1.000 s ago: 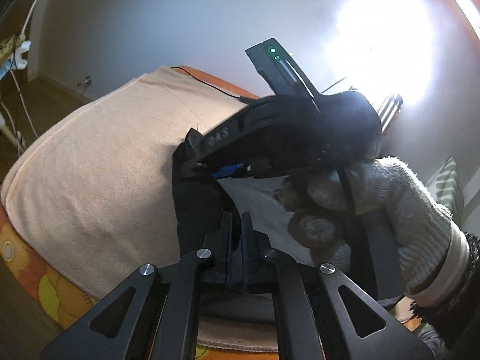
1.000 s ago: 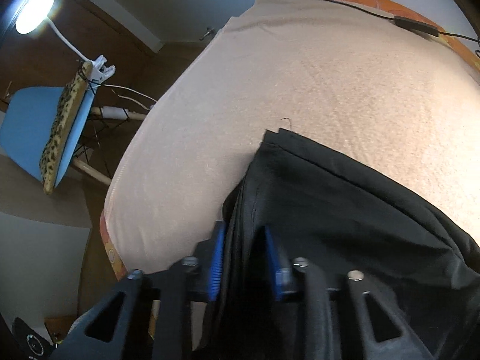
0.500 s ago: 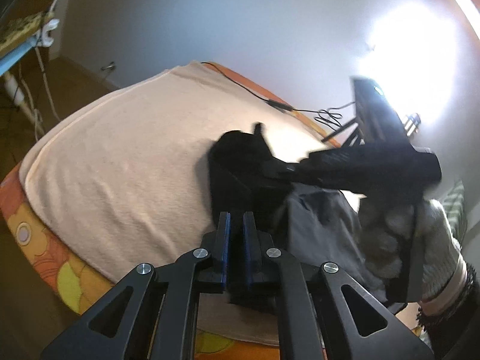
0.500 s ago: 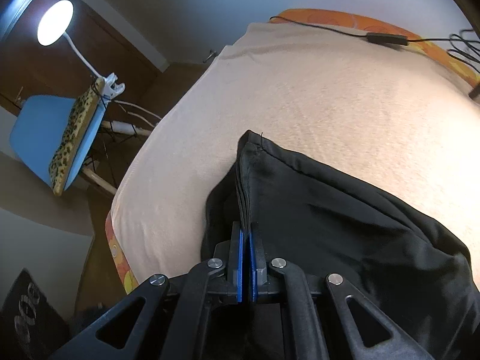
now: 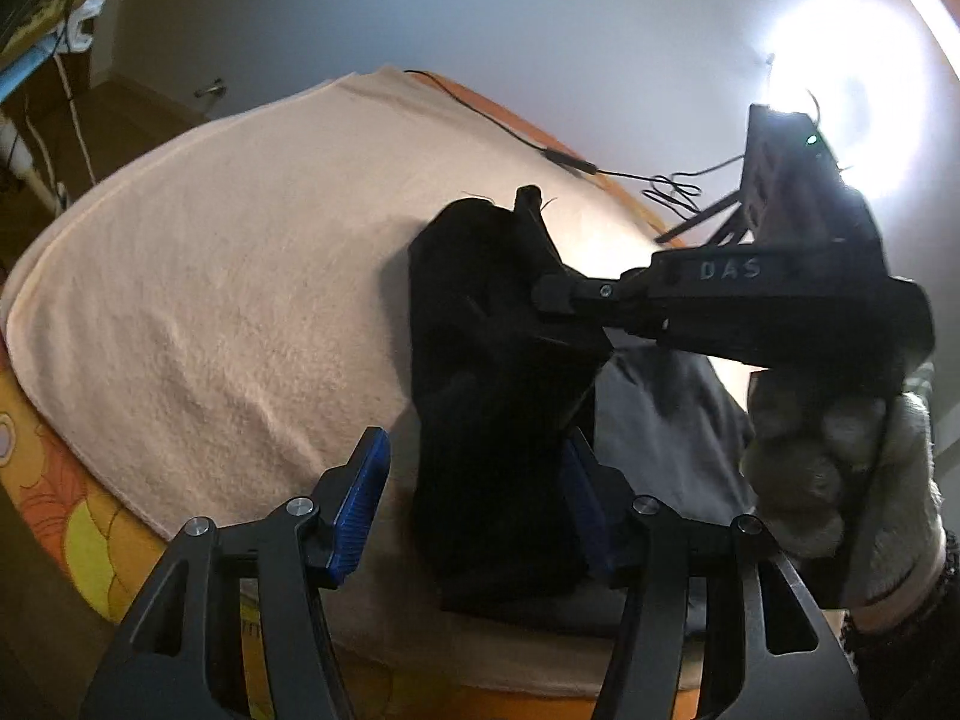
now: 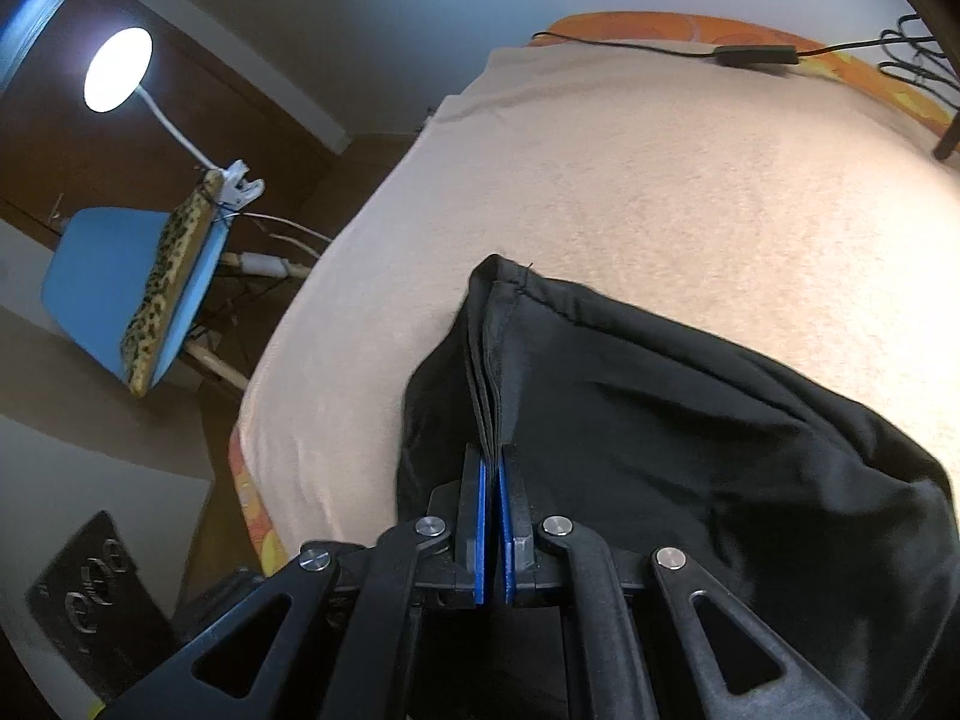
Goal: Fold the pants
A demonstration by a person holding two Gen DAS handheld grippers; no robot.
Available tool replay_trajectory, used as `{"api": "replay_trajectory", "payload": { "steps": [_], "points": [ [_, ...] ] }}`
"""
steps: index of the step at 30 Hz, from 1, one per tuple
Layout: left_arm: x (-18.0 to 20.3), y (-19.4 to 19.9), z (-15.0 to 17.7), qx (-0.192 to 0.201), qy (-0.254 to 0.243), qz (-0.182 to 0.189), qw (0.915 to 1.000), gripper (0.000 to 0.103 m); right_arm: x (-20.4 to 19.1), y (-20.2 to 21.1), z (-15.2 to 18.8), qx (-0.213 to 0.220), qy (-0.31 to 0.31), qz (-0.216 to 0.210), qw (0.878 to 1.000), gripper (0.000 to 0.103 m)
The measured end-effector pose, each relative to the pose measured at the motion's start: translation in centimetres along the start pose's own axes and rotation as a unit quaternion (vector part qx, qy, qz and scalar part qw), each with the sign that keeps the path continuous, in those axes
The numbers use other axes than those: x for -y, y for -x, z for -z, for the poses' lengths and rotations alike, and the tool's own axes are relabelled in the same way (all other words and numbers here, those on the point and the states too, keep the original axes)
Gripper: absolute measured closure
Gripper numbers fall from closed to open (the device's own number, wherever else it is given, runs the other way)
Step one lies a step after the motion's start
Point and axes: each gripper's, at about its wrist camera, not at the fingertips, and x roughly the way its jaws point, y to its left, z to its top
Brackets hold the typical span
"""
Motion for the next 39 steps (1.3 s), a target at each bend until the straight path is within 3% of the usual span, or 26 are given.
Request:
{"api": "replay_trajectory", "payload": {
  "steps": [3, 4, 5, 6, 8, 10, 12, 16, 19, 24, 27, 29, 32, 34, 37, 39],
  "points": [
    [-1.1, -0.4, 0.1, 0.009, 0.036, 0.021, 0.9991, 0.051, -0.8, -1.0, -0.6, 0.002, 0.006, -0.011, 1.0, 0.101],
    [-1.3, -0.4, 0.0, 0.015, 0.042, 0.023, 0.9987, 0.058, -1.2, -1.2, -0.8, 0.007, 0.008, -0.02, 1.0, 0.099],
    [-1.4, -0.2, 0.0, 0.02, 0.042, 0.025, 0.9986, 0.083, -1.4, -1.4, -0.9, 0.011, 0.008, -0.028, 1.0, 0.095],
    [-1.3, 0.1, 0.0, 0.022, 0.037, 0.03, 0.9986, 0.097, -1.7, -1.5, -1.1, 0.014, 0.007, -0.041, 0.999, 0.093],
    [-1.2, 0.8, 0.1, 0.035, 0.025, 0.031, 0.9986, 0.097, -2.0, -1.5, -1.4, 0.018, 0.003, -0.071, 0.997, 0.062],
    [-1.4, 1.6, 0.5, 0.043, 0.026, 0.024, 0.9985, 0.097, -2.5, -0.9, -1.5, 0.032, 0.01, -0.076, 0.997, 0.06],
    [-2.0, 2.2, 0.7, 0.05, 0.039, 0.024, 0.9977, 0.097, -2.7, -0.1, -1.5, 0.036, 0.025, -0.054, 0.998, 0.06],
    [-3.4, 3.0, 0.9, 0.064, 0.061, 0.014, 0.996, 0.097, -2.0, 0.8, -0.9, 0.021, 0.03, -0.033, 0.999, 0.059],
    [-4.0, 2.4, 0.7, 0.05, 0.076, 0.038, 0.9951, 0.097, -1.2, 0.3, 0.2, -0.007, 0.028, -0.022, 0.999, 0.059],
    [-2.9, 1.1, 0.9, 0.023, 0.052, 0.048, 0.9972, 0.097, -0.4, -1.2, 3.0, -0.052, 0.027, -0.019, 0.998, 0.059],
    [-2.6, 0.9, 1.1, 0.014, 0.041, 0.046, 0.998, 0.097, -0.3, -1.0, 3.8, -0.048, 0.031, -0.017, 0.998, 0.06],
    [-2.7, 0.9, 1.2, 0.011, 0.043, 0.048, 0.9979, 0.096, -0.5, -1.2, 4.0, -0.055, 0.028, -0.026, 0.998, 0.074],
    [-2.6, 1.0, 1.1, 0.005, 0.045, 0.056, 0.9974, 0.077, -1.2, -2.0, 4.4, -0.066, 0.036, -0.035, 0.997, 0.087],
    [-2.4, 1.2, 1.3, 0.0, 0.037, 0.062, 0.9974, 0.075, -1.4, -2.4, 4.1, -0.064, 0.03, -0.044, 0.997, 0.098],
    [-1.5, 1.4, 1.6, -0.006, 0.009, 0.06, 0.9981, 0.074, -1.3, -2.6, 3.1, -0.049, 0.006, -0.067, 0.997, 0.102],
    [-0.7, 1.2, 1.7, -0.008, -0.017, 0.052, 0.9984, 0.064, -1.7, -2.6, 2.1, -0.039, -0.004, -0.08, 0.996, 0.102]
  ]
}}
